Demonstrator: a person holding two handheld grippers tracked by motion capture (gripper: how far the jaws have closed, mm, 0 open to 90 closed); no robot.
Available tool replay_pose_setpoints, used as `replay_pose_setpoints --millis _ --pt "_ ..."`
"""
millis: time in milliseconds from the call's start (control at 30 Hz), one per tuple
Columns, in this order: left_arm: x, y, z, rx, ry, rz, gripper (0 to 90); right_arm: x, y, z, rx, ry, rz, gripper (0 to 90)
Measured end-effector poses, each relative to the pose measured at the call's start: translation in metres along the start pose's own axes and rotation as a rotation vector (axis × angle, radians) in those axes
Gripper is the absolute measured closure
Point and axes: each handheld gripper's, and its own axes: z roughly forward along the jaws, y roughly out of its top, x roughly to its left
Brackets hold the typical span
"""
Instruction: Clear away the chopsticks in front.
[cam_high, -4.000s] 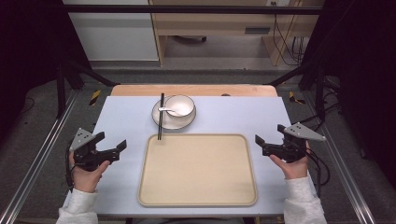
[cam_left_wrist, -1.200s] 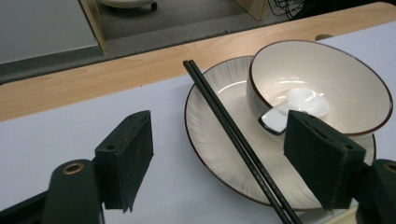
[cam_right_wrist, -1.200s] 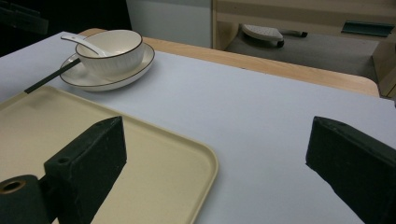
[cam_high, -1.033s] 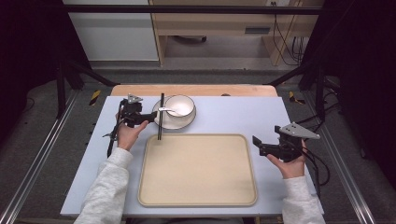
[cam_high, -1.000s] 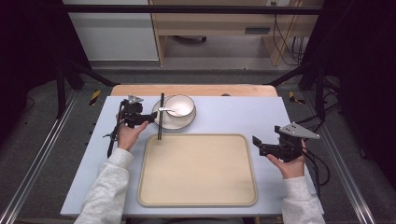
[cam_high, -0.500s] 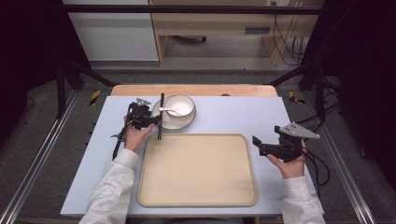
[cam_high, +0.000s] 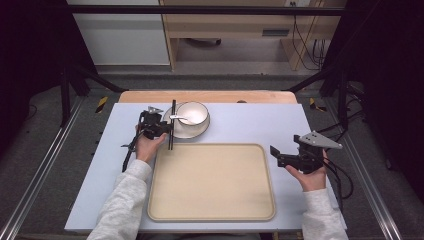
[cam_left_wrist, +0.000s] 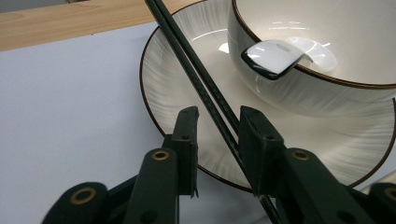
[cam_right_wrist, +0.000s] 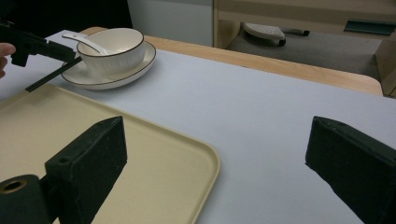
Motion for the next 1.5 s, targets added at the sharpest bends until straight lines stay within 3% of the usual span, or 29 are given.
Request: replay_pose_setpoints --millis 267,567,1033,1233,1500 --pt "-0.002 0.000 0.003 0.018 0.032 0.008 80.2 0.000 0.000 0.000 -0.001 0.000 0.000 5.7" --pt "-0.003 0.000 0.003 0.019 0.071 0.004 85.0 0.000 0.000 0.001 0.000 -0.001 0.000 5.7" --pt "0.000 0.008 0.014 0.030 0.068 0.017 79.6 0.000 0.000 0.000 0.001 0.002 0.001 5.8" --pt "0.001 0.010 0.020 0.047 0.066 0.018 85.1 0.000 0.000 0.000 0.001 0.002 0.001 5.8" --pt "0.000 0.010 0.020 0.035 0.070 0.012 85.9 0.000 0.000 0.000 0.001 0.001 0.000 5.9"
